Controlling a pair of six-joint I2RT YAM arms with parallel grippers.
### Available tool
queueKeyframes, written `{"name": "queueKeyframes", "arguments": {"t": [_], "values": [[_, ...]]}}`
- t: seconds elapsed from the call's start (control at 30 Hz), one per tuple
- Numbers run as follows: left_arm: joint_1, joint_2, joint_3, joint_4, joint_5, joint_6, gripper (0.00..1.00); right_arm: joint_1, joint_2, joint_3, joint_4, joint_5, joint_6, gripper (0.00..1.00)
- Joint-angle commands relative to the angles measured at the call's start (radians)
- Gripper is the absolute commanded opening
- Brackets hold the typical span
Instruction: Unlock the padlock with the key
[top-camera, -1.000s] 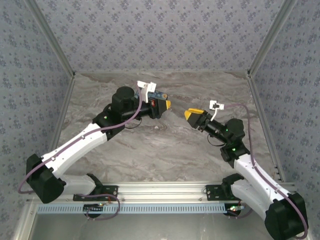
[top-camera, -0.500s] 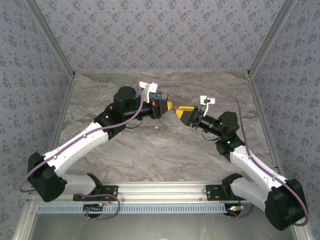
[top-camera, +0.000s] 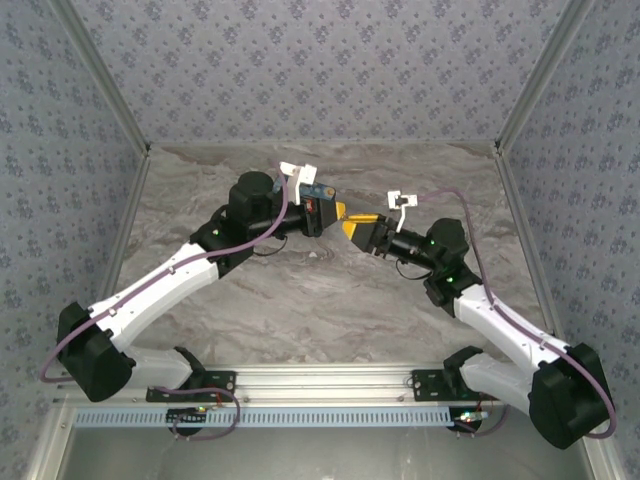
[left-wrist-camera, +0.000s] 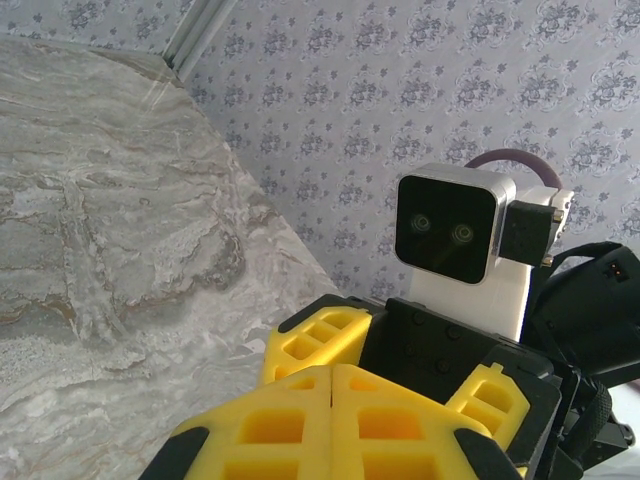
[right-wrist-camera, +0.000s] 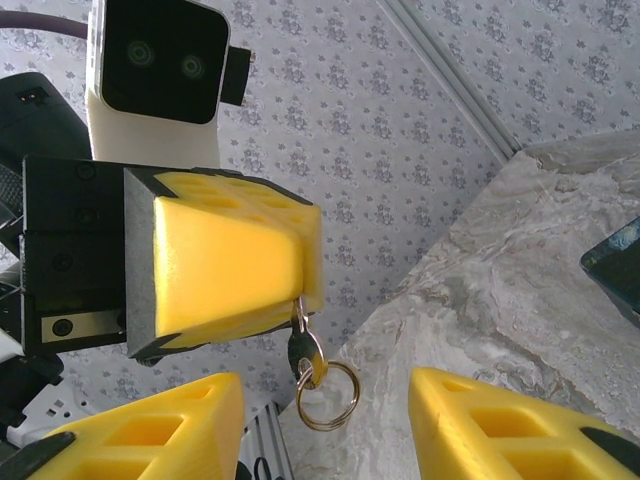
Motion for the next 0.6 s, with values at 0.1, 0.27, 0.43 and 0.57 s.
{"name": "queueKeyframes", "arguments": {"t": [0.1, 0.27, 0.43, 0.57], "values": [[-0.005, 0.006, 0.041, 0.027, 0.022, -0.004, 0.0, 0.007, 0.0, 0.049, 0.005, -0.016, -0.018, 0.44], [-0.004, 0.006, 0.039, 0.025, 0.023, -0.005, 0.0, 0.007, 0.003, 0.057, -0.001, -0.016, -0.02, 0.4], [-0.006, 0.004, 0.036, 0.025, 0.019, -0.003, 0.0, 0.008, 0.005, 0.059, -0.005, -0.022, -0.021, 0.33], [-0.004, 0.003, 0.034, 0.023, 0.012, -0.005, 0.0, 0.008, 0.002, 0.05, -0.007, -0.016, -0.018, 0.29]]}}
